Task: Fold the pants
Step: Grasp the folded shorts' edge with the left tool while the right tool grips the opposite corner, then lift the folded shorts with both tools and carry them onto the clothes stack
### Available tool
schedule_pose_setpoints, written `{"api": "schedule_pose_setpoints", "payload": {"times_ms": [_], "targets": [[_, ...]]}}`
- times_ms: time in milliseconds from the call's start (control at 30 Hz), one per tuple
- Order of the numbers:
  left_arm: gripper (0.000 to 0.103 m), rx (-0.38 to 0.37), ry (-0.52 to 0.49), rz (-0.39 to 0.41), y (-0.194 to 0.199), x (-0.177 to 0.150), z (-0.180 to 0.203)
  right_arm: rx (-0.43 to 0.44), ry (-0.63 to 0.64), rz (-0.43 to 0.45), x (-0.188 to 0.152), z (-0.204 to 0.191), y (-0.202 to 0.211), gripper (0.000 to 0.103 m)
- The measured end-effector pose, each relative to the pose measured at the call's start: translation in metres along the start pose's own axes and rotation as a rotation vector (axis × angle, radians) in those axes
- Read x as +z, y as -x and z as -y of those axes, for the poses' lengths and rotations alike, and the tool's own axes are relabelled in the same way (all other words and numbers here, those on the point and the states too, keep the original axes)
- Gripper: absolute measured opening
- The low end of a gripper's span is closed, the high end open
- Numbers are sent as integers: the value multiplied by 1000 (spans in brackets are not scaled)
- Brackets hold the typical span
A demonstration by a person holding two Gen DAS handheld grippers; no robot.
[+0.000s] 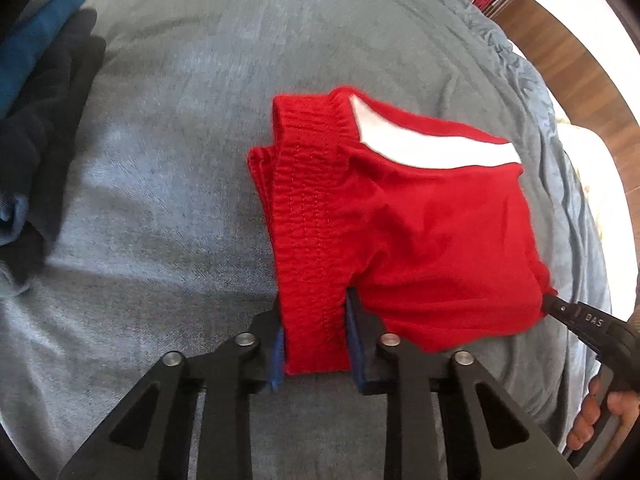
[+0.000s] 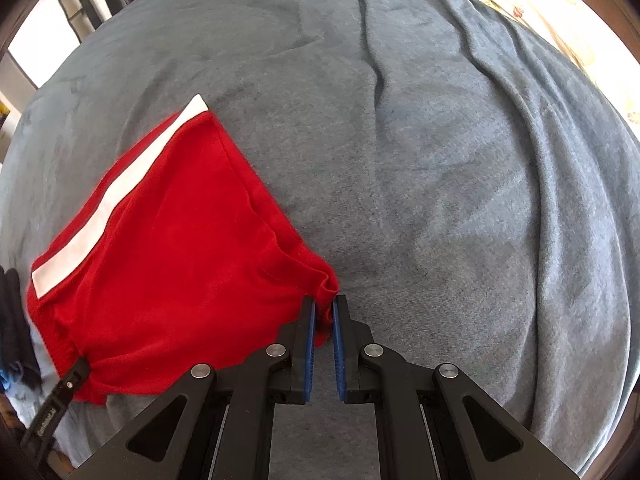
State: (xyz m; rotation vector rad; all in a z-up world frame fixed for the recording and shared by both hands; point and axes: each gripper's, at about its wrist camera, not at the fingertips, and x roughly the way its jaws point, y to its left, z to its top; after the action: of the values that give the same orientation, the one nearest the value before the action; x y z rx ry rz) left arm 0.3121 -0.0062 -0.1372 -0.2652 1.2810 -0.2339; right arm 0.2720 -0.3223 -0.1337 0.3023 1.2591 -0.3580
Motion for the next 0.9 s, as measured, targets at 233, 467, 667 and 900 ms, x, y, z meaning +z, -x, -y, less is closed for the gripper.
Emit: {"api": "schedule_pose_setpoints", "payload": {"times_ms": [233, 467, 667, 900], "targets": [[16, -21, -31, 44, 35, 6, 12, 27, -2, 47, 3, 4, 29, 9], [15, -24, -45, 80, 79, 18, 21, 71, 15, 137, 19, 0, 80, 9], [15, -32, -68, 103, 118, 31, 31, 111, 15, 199, 38, -6, 123, 9], [15, -56, -82, 151, 168, 45, 44, 150, 39, 260, 48, -14, 177, 9]]}}
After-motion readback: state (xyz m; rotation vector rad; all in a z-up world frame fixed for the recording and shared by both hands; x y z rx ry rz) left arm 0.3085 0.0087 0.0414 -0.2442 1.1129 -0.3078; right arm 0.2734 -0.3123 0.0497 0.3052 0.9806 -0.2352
